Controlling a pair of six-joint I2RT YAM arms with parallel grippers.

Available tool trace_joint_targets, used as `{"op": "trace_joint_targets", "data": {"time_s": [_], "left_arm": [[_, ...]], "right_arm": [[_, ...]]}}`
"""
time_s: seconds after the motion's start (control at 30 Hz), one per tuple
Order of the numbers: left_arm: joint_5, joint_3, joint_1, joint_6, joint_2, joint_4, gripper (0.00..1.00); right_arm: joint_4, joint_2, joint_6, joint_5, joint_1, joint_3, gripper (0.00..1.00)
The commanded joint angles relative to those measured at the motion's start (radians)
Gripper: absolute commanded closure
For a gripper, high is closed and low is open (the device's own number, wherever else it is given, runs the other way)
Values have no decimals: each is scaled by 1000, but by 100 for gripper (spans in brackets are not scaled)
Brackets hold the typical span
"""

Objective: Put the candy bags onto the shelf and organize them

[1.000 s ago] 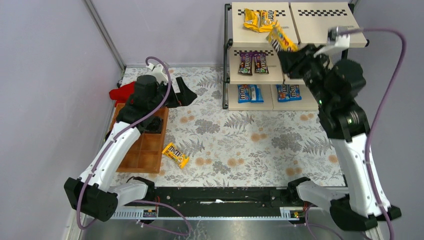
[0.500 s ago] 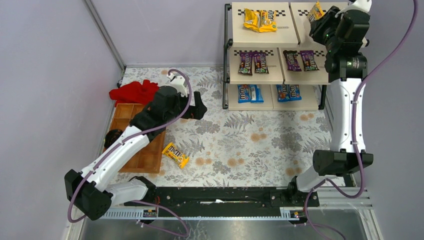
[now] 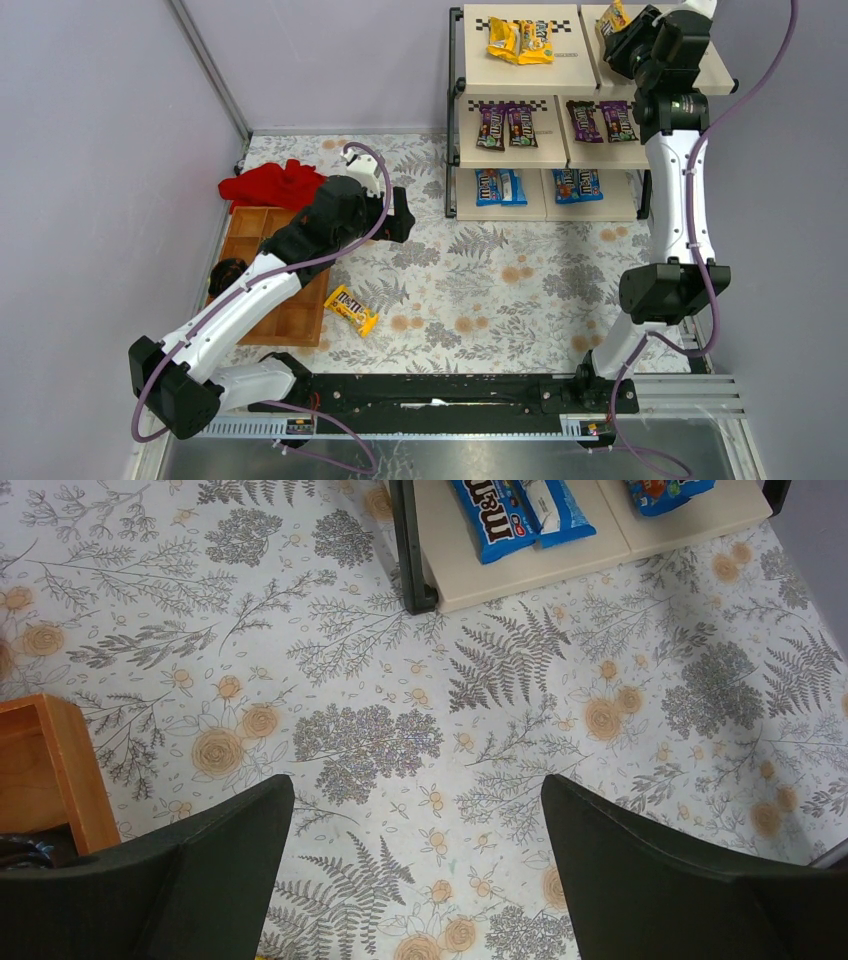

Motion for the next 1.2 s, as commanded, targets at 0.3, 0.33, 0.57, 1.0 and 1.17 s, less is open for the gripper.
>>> {"op": "trace_joint_targets", "data": {"time_s": [0.3,0.33,0.57,1.0,1.17], "left_arm": [[-27,8,-8,19,-18,35,1],[-25,9,-9,19,-18,35,1],[-24,9,-9,19,-15,35,1],[-22,5,-9,19,-16,35,1],[-19,6,-9,19,-12,36,1]], "right_arm": [[87,32,21,93,-1,51,72],[86,32,20,87,-1,49,71],[70,24,-13,103,-1,46,54],[8,50,-128,200,-2,122,46],[-54,70,-212,218,-2,197,32]]}}
